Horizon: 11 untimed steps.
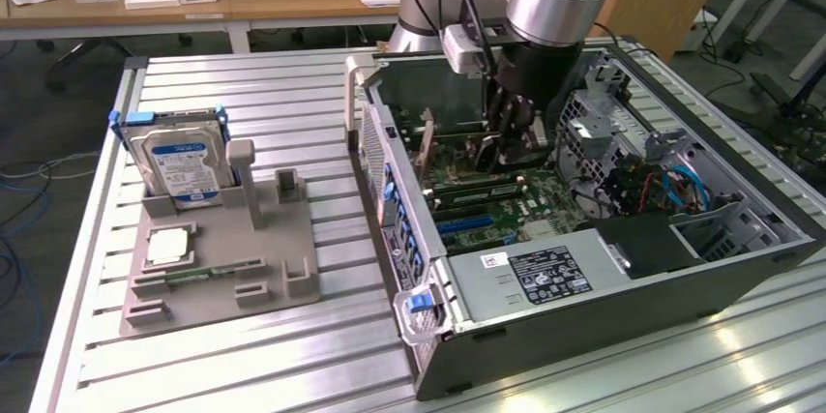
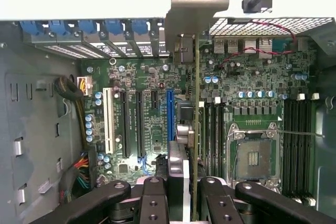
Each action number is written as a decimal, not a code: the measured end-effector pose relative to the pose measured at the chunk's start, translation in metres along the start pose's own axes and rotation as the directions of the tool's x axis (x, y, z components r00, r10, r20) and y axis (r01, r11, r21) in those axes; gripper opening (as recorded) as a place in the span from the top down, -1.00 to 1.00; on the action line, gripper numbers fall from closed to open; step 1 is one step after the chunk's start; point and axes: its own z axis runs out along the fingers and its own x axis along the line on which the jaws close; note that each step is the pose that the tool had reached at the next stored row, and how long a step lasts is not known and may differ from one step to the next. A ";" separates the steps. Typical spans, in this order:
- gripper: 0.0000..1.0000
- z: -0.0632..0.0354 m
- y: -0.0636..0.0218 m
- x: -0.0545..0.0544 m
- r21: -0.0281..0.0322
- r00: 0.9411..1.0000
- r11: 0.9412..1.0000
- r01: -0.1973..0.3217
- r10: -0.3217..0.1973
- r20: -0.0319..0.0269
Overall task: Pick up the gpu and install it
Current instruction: 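Insert the gpu into the slot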
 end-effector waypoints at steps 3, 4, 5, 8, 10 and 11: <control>0.44 0.0020 -0.0001 0.001 0.000 1.000 1.000 0.000 0.000 0.000; 0.44 0.0028 -0.0001 0.001 0.000 1.000 1.000 0.000 0.000 0.000; 0.44 0.0036 -0.0001 0.001 0.000 1.000 1.000 0.000 0.000 0.000; 0.44 0.0051 -0.0001 0.002 0.000 1.000 1.000 0.000 0.000 0.000; 0.44 0.0060 -0.0001 0.002 0.000 1.000 1.000 0.000 0.000 0.000; 0.44 0.0067 -0.0001 0.002 0.000 1.000 1.000 0.000 0.000 0.000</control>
